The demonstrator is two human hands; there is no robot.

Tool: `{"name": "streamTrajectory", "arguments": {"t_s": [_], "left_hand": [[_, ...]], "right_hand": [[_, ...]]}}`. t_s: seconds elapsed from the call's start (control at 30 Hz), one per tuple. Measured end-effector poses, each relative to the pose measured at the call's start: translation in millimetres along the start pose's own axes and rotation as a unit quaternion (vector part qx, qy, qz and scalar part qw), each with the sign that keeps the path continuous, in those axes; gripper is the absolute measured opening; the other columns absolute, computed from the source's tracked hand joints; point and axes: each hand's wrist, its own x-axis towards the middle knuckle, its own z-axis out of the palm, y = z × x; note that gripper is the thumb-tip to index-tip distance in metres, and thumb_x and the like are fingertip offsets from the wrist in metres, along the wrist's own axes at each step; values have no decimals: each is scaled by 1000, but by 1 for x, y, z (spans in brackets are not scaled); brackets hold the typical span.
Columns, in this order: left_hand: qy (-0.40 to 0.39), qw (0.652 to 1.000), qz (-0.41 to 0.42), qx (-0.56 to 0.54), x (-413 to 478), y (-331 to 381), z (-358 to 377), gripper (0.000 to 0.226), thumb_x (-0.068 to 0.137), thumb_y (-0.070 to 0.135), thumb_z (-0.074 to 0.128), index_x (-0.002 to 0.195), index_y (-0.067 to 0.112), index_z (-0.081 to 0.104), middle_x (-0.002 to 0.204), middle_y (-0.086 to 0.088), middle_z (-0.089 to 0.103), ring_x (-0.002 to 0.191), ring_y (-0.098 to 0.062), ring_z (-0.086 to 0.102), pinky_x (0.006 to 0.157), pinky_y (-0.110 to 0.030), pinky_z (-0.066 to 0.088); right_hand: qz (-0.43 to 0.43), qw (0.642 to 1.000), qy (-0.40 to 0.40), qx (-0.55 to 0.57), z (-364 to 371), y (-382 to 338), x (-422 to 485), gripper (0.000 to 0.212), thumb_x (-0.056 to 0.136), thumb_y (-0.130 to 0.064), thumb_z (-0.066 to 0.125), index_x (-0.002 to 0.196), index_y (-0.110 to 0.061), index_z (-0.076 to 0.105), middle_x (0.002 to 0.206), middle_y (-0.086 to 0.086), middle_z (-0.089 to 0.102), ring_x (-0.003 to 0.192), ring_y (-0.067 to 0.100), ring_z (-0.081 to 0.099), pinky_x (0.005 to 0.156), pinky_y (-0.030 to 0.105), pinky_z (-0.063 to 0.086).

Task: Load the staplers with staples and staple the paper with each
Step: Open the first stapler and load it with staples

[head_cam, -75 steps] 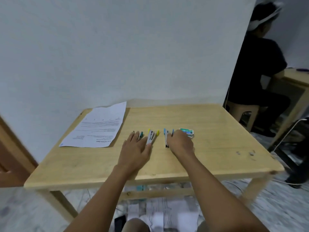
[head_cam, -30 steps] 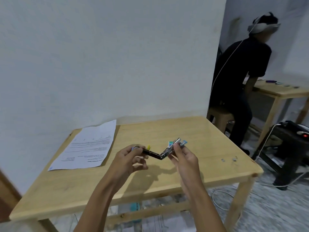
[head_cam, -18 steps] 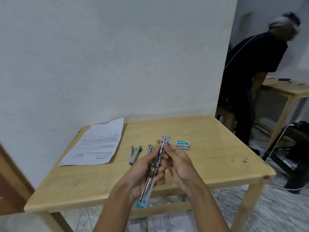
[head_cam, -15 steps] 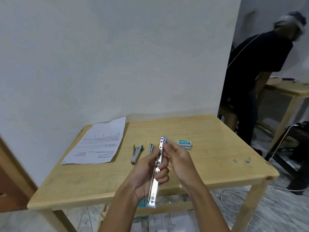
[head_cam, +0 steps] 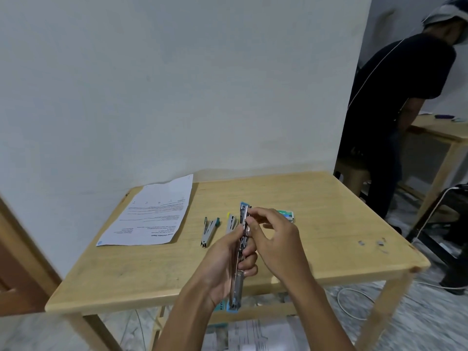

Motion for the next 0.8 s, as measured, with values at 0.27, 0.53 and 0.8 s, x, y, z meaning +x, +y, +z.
{"name": "streamTrajectory", "arguments": {"t_s": [0.27, 0.53, 0.8], "left_hand": [[35, 999, 26, -25, -1, -1, -1, 26, 94, 31, 49, 88, 7, 58, 56, -1, 38, 39, -10, 32, 40, -22, 30], [96, 994, 6, -56, 4, -2, -13, 27, 92, 32, 56, 91, 7, 64, 71, -6, 61, 60, -15, 56, 59, -26, 48], [94, 991, 34, -88, 4, -3, -10, 26, 98, 21, 54, 107, -1, 64, 84, -14, 69, 70, -16, 58, 60, -27, 55]], "right_hand": [[-68, 997, 35, 1, 9, 3, -17, 2, 89, -20, 70, 90, -20, 68, 93, -17, 64, 90, 3, 63, 80, 19, 50], [-160, 985, 65, 18, 15, 8, -38, 7, 83, -13, 68, 78, -9, 65, 88, -4, 67, 89, 11, 65, 74, 33, 54], [-73, 997, 24, 24, 8, 8, -29, 20, 86, -13, 74, 104, -20, 73, 94, -13, 68, 93, 4, 65, 81, 20, 52]]}}
